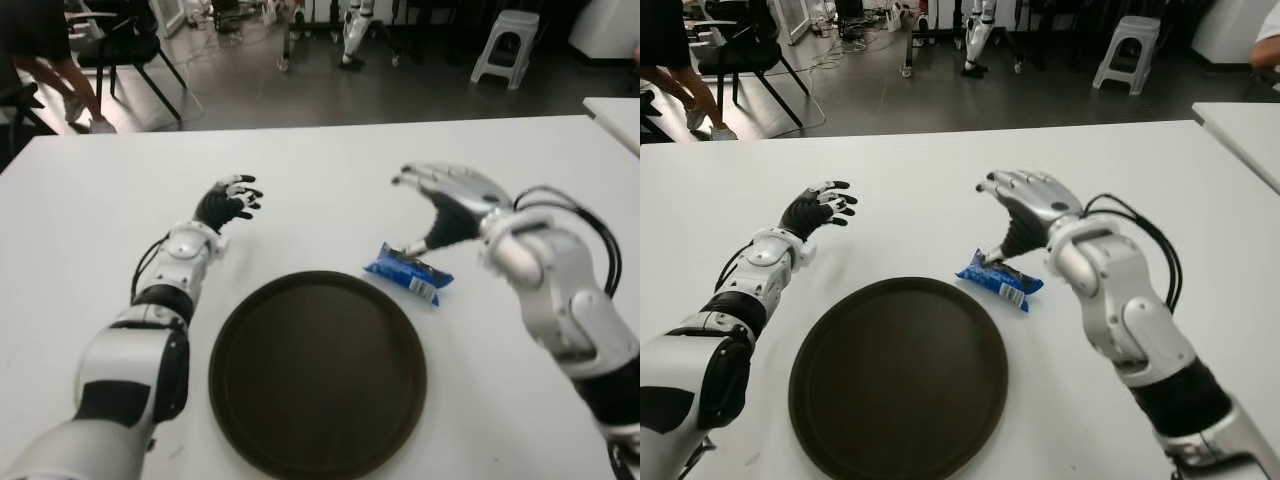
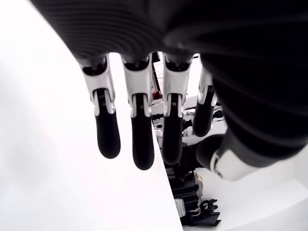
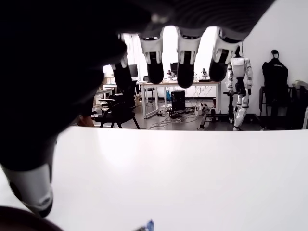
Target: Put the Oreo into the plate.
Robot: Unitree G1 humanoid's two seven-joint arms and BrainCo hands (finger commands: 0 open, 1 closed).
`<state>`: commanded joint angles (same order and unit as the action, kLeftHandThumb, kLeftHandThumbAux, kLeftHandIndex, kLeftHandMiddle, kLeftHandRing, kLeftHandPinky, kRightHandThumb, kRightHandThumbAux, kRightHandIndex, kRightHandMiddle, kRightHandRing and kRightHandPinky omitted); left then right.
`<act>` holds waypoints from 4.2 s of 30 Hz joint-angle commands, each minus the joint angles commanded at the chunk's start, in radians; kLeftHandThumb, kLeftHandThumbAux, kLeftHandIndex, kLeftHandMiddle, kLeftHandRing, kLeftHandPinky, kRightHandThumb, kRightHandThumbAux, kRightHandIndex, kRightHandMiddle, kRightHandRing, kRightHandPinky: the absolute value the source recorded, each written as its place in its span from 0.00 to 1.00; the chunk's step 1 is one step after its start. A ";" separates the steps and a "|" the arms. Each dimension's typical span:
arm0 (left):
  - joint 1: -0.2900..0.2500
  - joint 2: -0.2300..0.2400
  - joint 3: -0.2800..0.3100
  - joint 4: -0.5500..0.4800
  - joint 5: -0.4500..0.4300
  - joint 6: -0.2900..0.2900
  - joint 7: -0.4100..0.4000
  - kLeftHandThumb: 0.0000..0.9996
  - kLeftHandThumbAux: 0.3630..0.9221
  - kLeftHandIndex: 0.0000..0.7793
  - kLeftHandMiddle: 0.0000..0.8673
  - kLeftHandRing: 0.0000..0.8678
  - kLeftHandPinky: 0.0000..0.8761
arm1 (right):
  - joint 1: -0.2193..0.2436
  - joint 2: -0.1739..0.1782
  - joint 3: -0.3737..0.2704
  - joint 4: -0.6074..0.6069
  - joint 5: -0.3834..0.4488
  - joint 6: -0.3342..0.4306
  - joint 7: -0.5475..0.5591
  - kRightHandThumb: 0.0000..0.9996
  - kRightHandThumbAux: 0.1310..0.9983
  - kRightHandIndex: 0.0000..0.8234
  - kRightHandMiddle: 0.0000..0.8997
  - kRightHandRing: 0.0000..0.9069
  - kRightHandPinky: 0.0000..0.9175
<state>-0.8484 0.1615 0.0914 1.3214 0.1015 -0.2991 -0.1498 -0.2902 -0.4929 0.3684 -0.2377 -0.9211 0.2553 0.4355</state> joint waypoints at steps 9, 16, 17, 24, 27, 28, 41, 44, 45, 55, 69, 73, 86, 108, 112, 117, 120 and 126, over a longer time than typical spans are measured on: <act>0.002 -0.002 0.004 -0.001 -0.005 -0.003 -0.004 0.09 0.52 0.29 0.41 0.42 0.45 | 0.074 0.045 0.001 -0.014 -0.037 0.026 -0.053 0.00 0.65 0.07 0.08 0.07 0.07; 0.003 0.000 0.004 -0.001 -0.003 -0.007 -0.002 0.09 0.51 0.28 0.41 0.42 0.44 | 0.089 0.084 -0.005 0.033 -0.048 0.036 -0.141 0.00 0.69 0.07 0.07 0.07 0.08; 0.003 0.000 0.003 -0.002 -0.003 -0.007 -0.001 0.09 0.51 0.28 0.41 0.42 0.44 | 0.091 0.087 -0.005 0.037 -0.049 0.037 -0.152 0.00 0.69 0.07 0.07 0.07 0.08; 0.003 0.000 0.006 -0.001 -0.006 -0.005 -0.003 0.10 0.51 0.29 0.42 0.42 0.45 | 0.112 0.106 -0.008 0.041 -0.044 0.035 -0.196 0.00 0.69 0.06 0.08 0.07 0.09; 0.003 0.001 0.006 -0.001 -0.006 -0.003 -0.004 0.10 0.51 0.29 0.42 0.42 0.45 | 0.119 0.113 -0.007 0.037 -0.044 0.036 -0.210 0.00 0.70 0.07 0.08 0.08 0.10; 0.003 0.001 0.007 -0.001 -0.006 -0.003 -0.005 0.11 0.51 0.29 0.42 0.42 0.45 | 0.121 0.116 -0.007 0.036 -0.045 0.036 -0.214 0.00 0.70 0.07 0.09 0.08 0.10; 0.003 0.003 0.007 -0.002 -0.007 -0.003 -0.004 0.11 0.50 0.28 0.41 0.42 0.45 | 0.131 0.139 -0.003 0.041 -0.053 0.041 -0.239 0.00 0.73 0.06 0.07 0.07 0.08; 0.003 0.003 0.008 -0.001 -0.007 -0.003 -0.005 0.10 0.50 0.28 0.41 0.42 0.45 | 0.135 0.146 0.002 0.041 -0.060 0.048 -0.240 0.00 0.73 0.06 0.07 0.06 0.07; 0.003 0.003 0.007 -0.001 -0.007 -0.003 -0.005 0.10 0.50 0.28 0.42 0.42 0.45 | 0.136 0.150 0.003 0.046 -0.061 0.050 -0.243 0.00 0.72 0.06 0.07 0.06 0.07; 0.001 0.004 0.006 -0.003 -0.007 -0.003 -0.011 0.07 0.53 0.29 0.42 0.44 0.46 | 0.134 0.164 0.009 0.057 -0.061 0.062 -0.239 0.00 0.71 0.07 0.08 0.07 0.07; 0.000 0.007 0.007 -0.002 -0.008 0.002 -0.016 0.06 0.51 0.32 0.41 0.41 0.43 | 0.131 0.188 0.007 0.083 -0.051 0.067 -0.261 0.00 0.70 0.09 0.09 0.10 0.13; 0.000 0.007 0.007 -0.002 -0.008 0.004 -0.013 0.08 0.53 0.32 0.42 0.42 0.45 | 0.126 0.193 0.006 0.100 -0.051 0.070 -0.271 0.00 0.71 0.09 0.10 0.12 0.15; 0.006 0.007 0.010 -0.003 -0.011 -0.007 -0.017 0.10 0.47 0.28 0.41 0.43 0.45 | 0.084 0.213 0.002 0.163 -0.049 0.140 -0.243 0.00 0.74 0.07 0.06 0.06 0.07; 0.004 0.011 0.009 0.002 -0.009 0.004 -0.015 0.11 0.50 0.28 0.40 0.43 0.47 | -0.002 0.227 0.007 0.403 0.007 0.113 -0.359 0.00 0.73 0.08 0.07 0.06 0.07; 0.004 0.011 0.007 0.002 -0.006 0.002 -0.011 0.11 0.50 0.27 0.39 0.42 0.47 | -0.006 0.231 0.004 0.420 0.018 0.114 -0.373 0.00 0.73 0.08 0.06 0.06 0.07; 0.005 0.010 0.007 0.001 -0.006 0.000 -0.007 0.11 0.50 0.28 0.41 0.44 0.49 | -0.009 0.230 0.005 0.427 0.027 0.116 -0.387 0.00 0.72 0.09 0.08 0.08 0.08; 0.005 0.009 0.008 0.001 -0.007 -0.001 -0.007 0.11 0.51 0.28 0.41 0.45 0.49 | -0.011 0.230 0.004 0.434 0.033 0.116 -0.394 0.00 0.72 0.10 0.10 0.10 0.10; 0.004 0.007 0.008 0.001 -0.008 0.001 -0.008 0.10 0.50 0.27 0.40 0.43 0.47 | -0.019 0.227 0.006 0.453 0.049 0.113 -0.404 0.00 0.73 0.12 0.11 0.12 0.11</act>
<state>-0.8448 0.1688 0.0994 1.3221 0.0938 -0.2981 -0.1575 -0.3092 -0.2662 0.3740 0.2149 -0.8725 0.3684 0.0317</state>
